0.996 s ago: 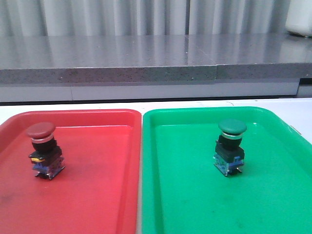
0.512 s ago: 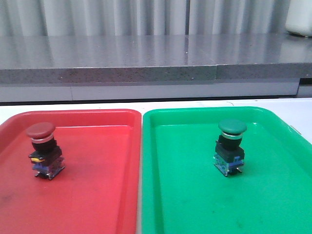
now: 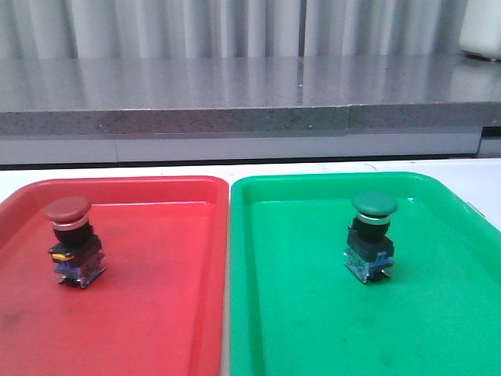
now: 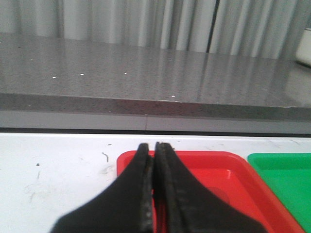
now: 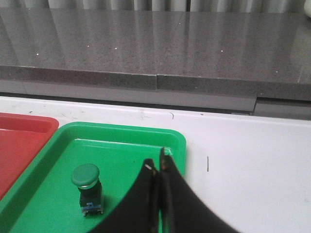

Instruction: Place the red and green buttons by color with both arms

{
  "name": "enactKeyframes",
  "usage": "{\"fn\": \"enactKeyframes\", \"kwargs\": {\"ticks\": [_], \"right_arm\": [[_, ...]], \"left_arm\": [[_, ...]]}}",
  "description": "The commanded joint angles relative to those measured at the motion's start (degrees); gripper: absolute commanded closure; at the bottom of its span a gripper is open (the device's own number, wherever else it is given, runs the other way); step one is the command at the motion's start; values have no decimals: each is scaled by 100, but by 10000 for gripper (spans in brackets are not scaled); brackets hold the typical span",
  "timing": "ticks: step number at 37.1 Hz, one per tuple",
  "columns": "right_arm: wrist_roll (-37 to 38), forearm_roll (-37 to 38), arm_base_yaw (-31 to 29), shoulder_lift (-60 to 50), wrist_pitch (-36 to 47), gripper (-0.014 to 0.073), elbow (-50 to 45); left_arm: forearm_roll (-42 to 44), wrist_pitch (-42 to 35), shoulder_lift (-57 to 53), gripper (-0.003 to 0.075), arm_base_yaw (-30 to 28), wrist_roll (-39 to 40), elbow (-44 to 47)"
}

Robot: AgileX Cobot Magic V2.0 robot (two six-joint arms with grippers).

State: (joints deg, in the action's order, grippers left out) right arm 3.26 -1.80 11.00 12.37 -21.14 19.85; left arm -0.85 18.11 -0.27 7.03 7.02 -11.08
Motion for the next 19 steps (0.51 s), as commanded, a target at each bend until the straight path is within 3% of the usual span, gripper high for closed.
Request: {"fn": "enactKeyframes", "kwargs": {"ticks": [1,9,19], "right_arm": [[-58,49,-25,57,445,702,144],[-58,49,-25,57,450,702,144],[-58,49,-25,57,450,702,144]], "left_arm": [[-150,-831,-84,740,-345,-91,176],[-150,-1207,-108,740,-907,-116,997],[-150,-1523,-108,740,-936,-116,1277]]}}
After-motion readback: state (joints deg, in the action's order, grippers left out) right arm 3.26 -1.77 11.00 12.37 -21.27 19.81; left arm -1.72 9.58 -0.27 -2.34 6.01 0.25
